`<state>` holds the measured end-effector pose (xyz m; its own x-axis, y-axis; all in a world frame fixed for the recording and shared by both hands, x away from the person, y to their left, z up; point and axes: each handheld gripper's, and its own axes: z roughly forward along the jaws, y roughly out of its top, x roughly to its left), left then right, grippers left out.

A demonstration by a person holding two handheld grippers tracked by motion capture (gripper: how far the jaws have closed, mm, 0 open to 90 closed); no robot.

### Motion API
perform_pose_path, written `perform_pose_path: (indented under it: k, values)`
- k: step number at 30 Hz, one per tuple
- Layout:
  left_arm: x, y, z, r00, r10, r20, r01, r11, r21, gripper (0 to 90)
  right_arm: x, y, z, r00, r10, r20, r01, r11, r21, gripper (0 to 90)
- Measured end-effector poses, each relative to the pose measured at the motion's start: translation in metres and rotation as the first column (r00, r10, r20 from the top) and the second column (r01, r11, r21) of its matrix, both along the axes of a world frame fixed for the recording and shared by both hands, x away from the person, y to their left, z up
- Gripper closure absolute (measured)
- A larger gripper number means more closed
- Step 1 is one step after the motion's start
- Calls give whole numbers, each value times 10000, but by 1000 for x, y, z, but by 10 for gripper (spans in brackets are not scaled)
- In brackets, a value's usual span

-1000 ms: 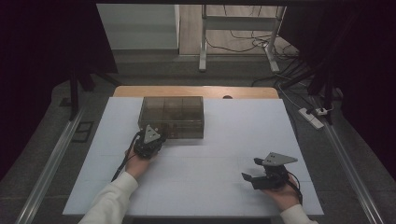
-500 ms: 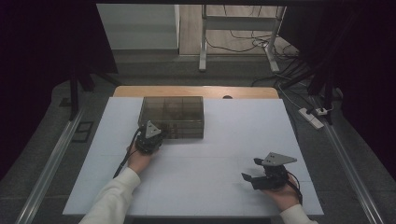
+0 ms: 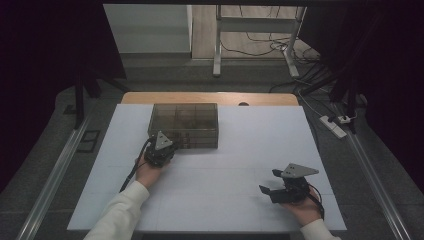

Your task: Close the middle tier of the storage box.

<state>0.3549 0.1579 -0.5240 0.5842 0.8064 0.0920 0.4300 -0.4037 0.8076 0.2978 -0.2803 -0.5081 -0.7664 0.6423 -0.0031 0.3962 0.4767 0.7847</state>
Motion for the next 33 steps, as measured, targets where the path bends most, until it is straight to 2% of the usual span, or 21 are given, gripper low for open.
perform_pose_path:
  k: [4,6,10,15,22,24,26,30,33]
  values:
    - [-8,0,3,9994,-350,-51,350,9994,-31,881,0,-1,0,10000,-67,29,67,9999,105,208]
    - [-15,1,4,9987,-504,80,505,9986,-154,882,0,-2,1,10000,-72,40,72,9999,101,208]
    - [-31,5,7,9964,-846,97,847,9963,-153,881,-1,-2,1,9999,-113,51,112,9999,113,208]
    - [-45,15,13,9959,-892,114,896,9953,-380,881,0,-4,1,9999,-124,46,124,9999,28,208]
    - [-65,32,12,9973,-739,28,740,9955,-594,861,0,-6,1,9999,-142,68,142,9998,100,208]
    - [-73,36,12,9979,-652,27,653,9958,-644,811,0,-6,1,9999,-143,52,142,9998,104,208]
    - [-80,41,11,9983,-589,-4,587,9954,-756,710,-1,-5,1,9999,-106,40,106,9999,129,208]
    - [-92,48,7,9982,-521,-311,492,9948,-897,532,-1,-5,1,9999,-122,27,122,9999,82,205]
    - [-100,52,6,9974,-506,-513,455,9943,-968,454,0,-5,0,9999,-149,40,149,9999,66,200]
